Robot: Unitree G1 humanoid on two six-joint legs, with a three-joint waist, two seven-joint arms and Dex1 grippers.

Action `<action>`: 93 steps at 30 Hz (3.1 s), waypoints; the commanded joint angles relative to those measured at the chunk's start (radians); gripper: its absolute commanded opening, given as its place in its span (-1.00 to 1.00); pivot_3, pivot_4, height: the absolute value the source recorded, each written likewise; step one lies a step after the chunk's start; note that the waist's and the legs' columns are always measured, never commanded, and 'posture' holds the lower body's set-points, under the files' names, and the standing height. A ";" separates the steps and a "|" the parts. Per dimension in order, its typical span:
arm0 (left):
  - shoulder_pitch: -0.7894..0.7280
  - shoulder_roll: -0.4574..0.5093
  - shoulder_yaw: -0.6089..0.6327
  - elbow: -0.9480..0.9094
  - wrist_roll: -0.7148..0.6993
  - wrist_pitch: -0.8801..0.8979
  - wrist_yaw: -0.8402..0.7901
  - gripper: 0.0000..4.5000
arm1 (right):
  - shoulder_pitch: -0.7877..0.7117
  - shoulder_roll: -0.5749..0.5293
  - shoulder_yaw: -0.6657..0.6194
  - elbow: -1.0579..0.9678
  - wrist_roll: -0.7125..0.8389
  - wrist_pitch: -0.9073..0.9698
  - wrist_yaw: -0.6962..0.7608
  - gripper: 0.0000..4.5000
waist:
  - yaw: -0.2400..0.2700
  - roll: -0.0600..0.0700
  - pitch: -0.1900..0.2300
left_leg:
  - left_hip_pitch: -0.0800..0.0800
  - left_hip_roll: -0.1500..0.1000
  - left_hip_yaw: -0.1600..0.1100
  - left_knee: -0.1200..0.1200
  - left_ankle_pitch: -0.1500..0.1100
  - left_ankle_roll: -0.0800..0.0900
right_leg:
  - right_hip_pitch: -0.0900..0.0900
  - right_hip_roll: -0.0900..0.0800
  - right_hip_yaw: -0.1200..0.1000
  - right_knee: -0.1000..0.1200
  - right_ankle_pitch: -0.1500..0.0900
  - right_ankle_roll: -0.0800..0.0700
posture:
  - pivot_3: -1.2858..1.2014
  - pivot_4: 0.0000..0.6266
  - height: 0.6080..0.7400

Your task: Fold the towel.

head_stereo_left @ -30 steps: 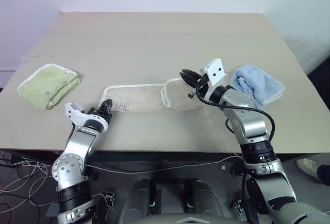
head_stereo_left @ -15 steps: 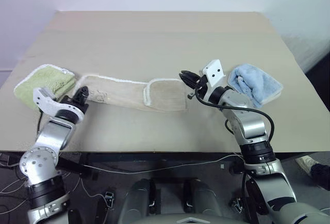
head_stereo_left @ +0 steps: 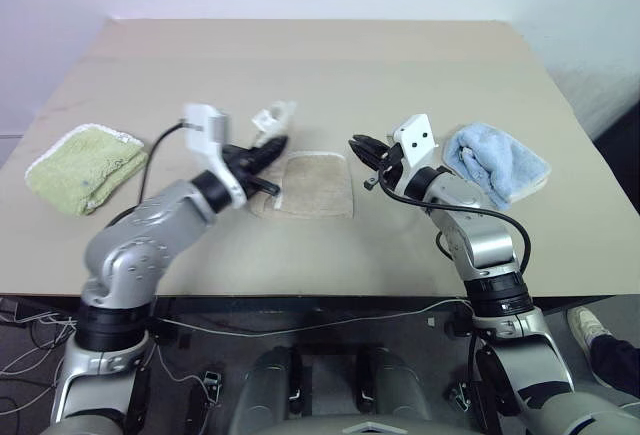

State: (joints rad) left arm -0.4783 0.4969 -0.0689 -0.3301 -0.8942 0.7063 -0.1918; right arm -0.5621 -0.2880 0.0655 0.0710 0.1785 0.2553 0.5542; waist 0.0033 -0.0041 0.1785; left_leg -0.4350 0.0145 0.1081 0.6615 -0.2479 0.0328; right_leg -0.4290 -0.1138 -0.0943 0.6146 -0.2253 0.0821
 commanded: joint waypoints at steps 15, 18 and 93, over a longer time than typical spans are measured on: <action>-0.049 -0.195 -0.098 0.116 0.276 -0.009 -0.181 -0.68 | 0.033 -0.022 -0.054 -0.090 0.005 0.009 -0.065 -0.84 | -0.014 0.000 0.000 | -0.001 0.001 -0.001 0.001 0.001 0.002 | -0.001 0.000 0.000 0.000 0.000 0.001 | 0.03 -0.52 1.00; -0.024 -0.205 -0.056 0.062 0.216 0.029 -0.215 -0.24 | 0.025 -0.022 -0.050 -0.082 0.004 0.007 -0.061 -0.84 | -0.015 0.000 0.000 | -0.001 0.001 -0.001 0.001 0.001 0.002 | -0.001 0.000 0.000 0.001 0.000 0.001 | 0.03 -0.52 1.00; 0.242 -0.009 0.212 0.220 0.561 -0.312 -0.355 -1.00 | -0.085 0.210 -0.228 0.116 0.505 0.848 -0.102 0.98 | -0.026 0.000 0.000 | -0.007 0.002 -0.001 0.002 -0.001 0.006 | -0.009 0.001 -0.001 0.007 0.001 -0.001 | 0.03 -0.52 1.00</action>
State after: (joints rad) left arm -0.2303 0.4874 0.1347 -0.0660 -0.3263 0.3955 -0.5489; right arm -0.6271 -0.1054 -0.1845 0.1780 0.6527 1.0850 0.4479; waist -0.0230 -0.0038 0.1782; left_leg -0.4421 0.0168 0.1066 0.6632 -0.2486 0.0392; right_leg -0.4382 -0.1128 -0.0950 0.6223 -0.2240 0.0814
